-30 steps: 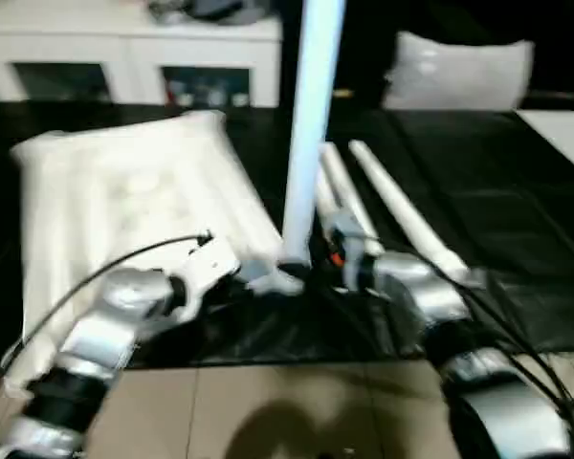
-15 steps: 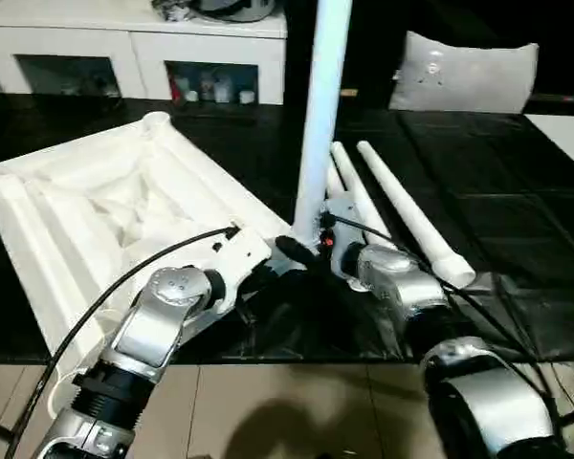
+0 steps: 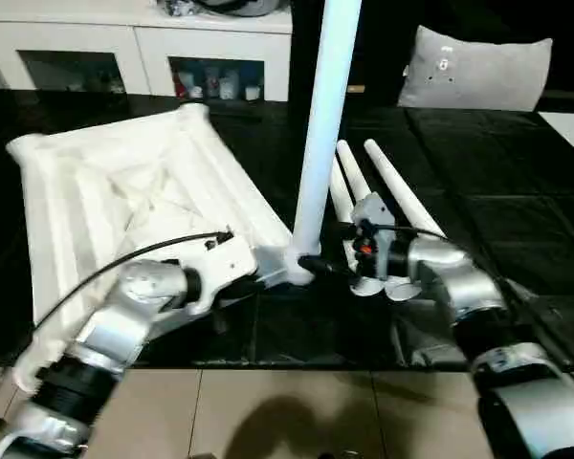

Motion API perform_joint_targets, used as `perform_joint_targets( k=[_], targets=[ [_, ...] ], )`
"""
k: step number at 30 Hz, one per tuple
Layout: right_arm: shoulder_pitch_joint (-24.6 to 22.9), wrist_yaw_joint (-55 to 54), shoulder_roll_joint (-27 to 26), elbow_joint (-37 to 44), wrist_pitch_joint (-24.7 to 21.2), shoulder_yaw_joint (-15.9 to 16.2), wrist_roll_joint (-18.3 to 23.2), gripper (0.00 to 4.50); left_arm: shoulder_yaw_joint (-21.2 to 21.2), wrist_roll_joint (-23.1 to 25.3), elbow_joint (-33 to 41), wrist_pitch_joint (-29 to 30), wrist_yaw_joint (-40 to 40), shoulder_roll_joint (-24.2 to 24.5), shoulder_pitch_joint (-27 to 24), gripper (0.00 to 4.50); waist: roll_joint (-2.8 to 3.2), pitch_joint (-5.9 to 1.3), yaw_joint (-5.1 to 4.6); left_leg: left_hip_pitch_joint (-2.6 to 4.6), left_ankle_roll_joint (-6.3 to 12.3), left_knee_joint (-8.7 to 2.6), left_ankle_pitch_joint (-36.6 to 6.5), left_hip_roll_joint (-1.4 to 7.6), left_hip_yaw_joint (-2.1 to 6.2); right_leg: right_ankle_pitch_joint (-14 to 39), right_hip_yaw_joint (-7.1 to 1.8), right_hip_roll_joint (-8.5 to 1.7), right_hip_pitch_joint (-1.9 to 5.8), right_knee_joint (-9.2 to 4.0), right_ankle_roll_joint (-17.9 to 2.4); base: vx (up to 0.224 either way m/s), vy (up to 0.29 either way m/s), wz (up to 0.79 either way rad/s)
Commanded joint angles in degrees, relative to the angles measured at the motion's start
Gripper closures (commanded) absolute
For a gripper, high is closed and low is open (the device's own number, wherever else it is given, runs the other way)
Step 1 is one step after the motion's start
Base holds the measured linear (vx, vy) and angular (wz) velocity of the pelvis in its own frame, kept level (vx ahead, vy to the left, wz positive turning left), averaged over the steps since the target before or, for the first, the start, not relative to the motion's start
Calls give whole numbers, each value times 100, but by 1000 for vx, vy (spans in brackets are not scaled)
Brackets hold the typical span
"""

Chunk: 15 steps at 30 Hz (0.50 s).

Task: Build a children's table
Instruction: Rotate leg to tighten

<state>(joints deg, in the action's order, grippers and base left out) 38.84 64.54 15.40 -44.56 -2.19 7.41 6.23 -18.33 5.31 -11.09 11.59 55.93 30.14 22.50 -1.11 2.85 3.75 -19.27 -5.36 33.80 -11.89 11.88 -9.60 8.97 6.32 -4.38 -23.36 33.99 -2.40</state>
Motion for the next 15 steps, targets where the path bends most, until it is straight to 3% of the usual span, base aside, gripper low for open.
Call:
perform_joint_targets(
  k=[1, 4, 15],
  targets=[
    [-47, 300, 61, 174, 79, 160, -72, 3, -318, 116, -150, -222, 411, 160, -44, 450, 66, -341, 31, -43, 337, -403, -1116, 153, 15, 1822, -329, -405, 329, -394, -1016, 0, 0, 0],
    [-38, 538, 81, 126, 100, 287, -96, 3, -378, 48, -180, -399, 722, 310, -31, 450, 60, -333, 48, -35, 244, -420, -1189, 165, 21, 1966, -338, -408, 320, -395, -983, 0, 0, 0],
    [33, 769, -63, -157, 109, 439, -128, 101, -437, -28, -313, -647, 1084, 379, 58, 450, 76, -350, 131, -15, 155, -426, -1130, 174, 8, 1735, -353, -402, 324, -354, -1056, 0, 0, 0]
  ],
)
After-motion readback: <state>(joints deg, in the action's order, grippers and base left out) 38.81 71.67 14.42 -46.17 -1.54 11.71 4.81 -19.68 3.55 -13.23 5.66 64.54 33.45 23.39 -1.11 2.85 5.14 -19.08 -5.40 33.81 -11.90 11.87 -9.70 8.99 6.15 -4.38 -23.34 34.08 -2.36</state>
